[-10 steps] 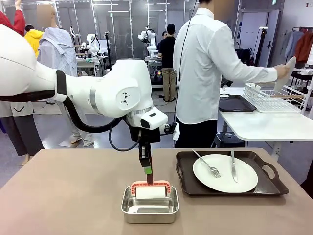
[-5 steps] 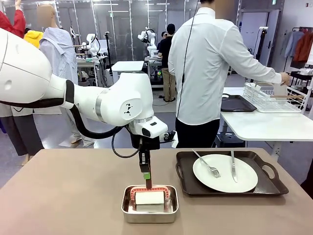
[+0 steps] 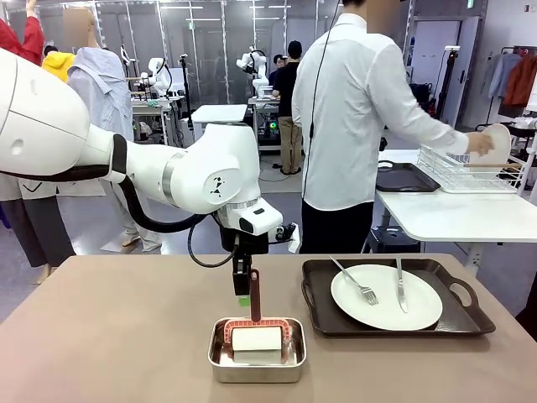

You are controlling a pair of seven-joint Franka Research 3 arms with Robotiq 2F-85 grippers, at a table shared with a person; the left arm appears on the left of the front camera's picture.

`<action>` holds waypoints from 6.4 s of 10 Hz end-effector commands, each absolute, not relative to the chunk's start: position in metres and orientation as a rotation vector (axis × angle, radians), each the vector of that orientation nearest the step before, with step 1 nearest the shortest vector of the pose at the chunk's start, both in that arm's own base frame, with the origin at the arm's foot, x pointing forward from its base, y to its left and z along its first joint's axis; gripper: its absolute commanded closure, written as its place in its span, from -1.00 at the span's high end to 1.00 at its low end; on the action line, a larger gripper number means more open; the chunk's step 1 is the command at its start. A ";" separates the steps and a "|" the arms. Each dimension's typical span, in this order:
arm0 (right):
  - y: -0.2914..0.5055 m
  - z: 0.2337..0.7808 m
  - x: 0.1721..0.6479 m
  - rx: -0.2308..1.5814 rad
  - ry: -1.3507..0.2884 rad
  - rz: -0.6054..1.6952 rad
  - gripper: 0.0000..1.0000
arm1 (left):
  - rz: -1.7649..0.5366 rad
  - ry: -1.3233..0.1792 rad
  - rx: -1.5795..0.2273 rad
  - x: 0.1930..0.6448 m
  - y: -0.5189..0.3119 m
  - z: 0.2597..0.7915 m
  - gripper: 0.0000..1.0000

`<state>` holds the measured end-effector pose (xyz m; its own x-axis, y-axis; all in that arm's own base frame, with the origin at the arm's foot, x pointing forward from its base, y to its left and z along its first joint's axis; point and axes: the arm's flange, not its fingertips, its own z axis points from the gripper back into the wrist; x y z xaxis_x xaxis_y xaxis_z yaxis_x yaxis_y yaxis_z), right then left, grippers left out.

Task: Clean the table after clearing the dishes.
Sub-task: Place the Lint Roller back on top of the Airtight Container, then when the right (or left) Handle tray is removed, use the right hand (or left hand) to clean the right (or left) side of the table with the Lint Roller.

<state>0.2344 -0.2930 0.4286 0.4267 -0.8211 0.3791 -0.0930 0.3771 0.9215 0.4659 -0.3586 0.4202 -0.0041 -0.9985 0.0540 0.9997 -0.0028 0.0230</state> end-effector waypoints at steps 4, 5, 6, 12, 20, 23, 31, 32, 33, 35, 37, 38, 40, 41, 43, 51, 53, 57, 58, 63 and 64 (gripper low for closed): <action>-0.293 0.433 0.233 1.110 -1.057 -0.597 1.00 | -1.556 -0.064 -0.005 0.468 -0.361 0.430 1.00; -0.293 0.433 0.233 1.110 -1.057 -0.597 1.00 | -1.530 -0.048 -0.009 0.468 -0.356 0.430 1.00; -0.293 0.433 0.233 1.110 -1.057 -0.597 1.00 | -1.470 0.000 0.004 0.469 -0.344 0.430 1.00; -0.293 0.433 0.233 1.110 -1.057 -0.597 1.00 | -1.559 -0.072 -0.022 0.468 -0.359 0.426 1.00; -0.293 0.433 0.233 1.110 -1.057 -0.597 1.00 | -1.163 -0.095 -0.072 0.503 -0.295 0.475 1.00; -0.293 0.433 0.233 1.110 -1.057 -0.597 1.00 | -0.783 -0.314 -0.278 0.492 -0.179 0.532 1.00; -0.293 0.433 0.233 1.110 -1.057 -0.597 1.00 | -0.438 -0.507 -1.093 0.430 0.160 0.559 1.00; -0.293 0.433 0.233 1.110 -1.057 -0.597 1.00 | -0.353 -0.546 -1.084 0.431 0.186 0.548 1.00; -0.293 0.433 0.233 1.110 -1.057 -0.597 1.00 | -0.245 -0.522 -1.071 0.427 0.213 0.532 1.00; -0.293 0.433 0.233 1.110 -1.057 -0.597 1.00 | -0.055 -0.504 -1.086 0.412 0.255 0.488 1.00; -0.293 0.433 0.233 1.110 -1.057 -0.597 1.00 | 0.041 -0.525 -1.162 0.390 0.271 0.443 1.00; -0.293 0.433 0.233 1.110 -1.057 -0.597 1.00 | 0.054 -0.552 -1.190 0.381 0.274 0.435 1.00; -0.293 0.433 0.233 1.110 -1.057 -0.597 1.00 | 0.076 -0.551 -1.200 0.374 0.280 0.430 1.00; -0.293 0.433 0.233 1.110 -1.057 -0.597 1.00 | 0.058 -0.556 -1.207 0.378 0.276 0.438 1.00; -0.293 0.433 0.233 1.110 -1.057 -0.597 1.00 | 0.073 -0.520 -1.179 0.377 0.281 0.424 1.00; -0.293 0.433 0.233 1.110 -1.057 -0.597 1.00 | 0.073 -0.520 -1.179 0.377 0.281 0.424 1.00; -0.293 0.433 0.233 1.110 -1.057 -0.597 1.00 | 0.073 -0.520 -1.179 0.377 0.281 0.424 1.00; -0.293 0.433 0.233 1.110 -1.057 -0.597 1.00 | 0.073 -0.520 -1.179 0.377 0.281 0.424 1.00; -0.293 0.433 0.233 1.110 -1.057 -0.597 1.00 | 0.073 -0.520 -1.179 0.377 0.281 0.424 1.00; -0.293 0.433 0.233 1.110 -1.057 -0.597 1.00 | 0.073 -0.520 -1.179 0.377 0.281 0.424 1.00; -0.293 0.433 0.233 1.110 -1.057 -0.597 1.00 | 0.073 -0.520 -1.179 0.377 0.281 0.424 1.00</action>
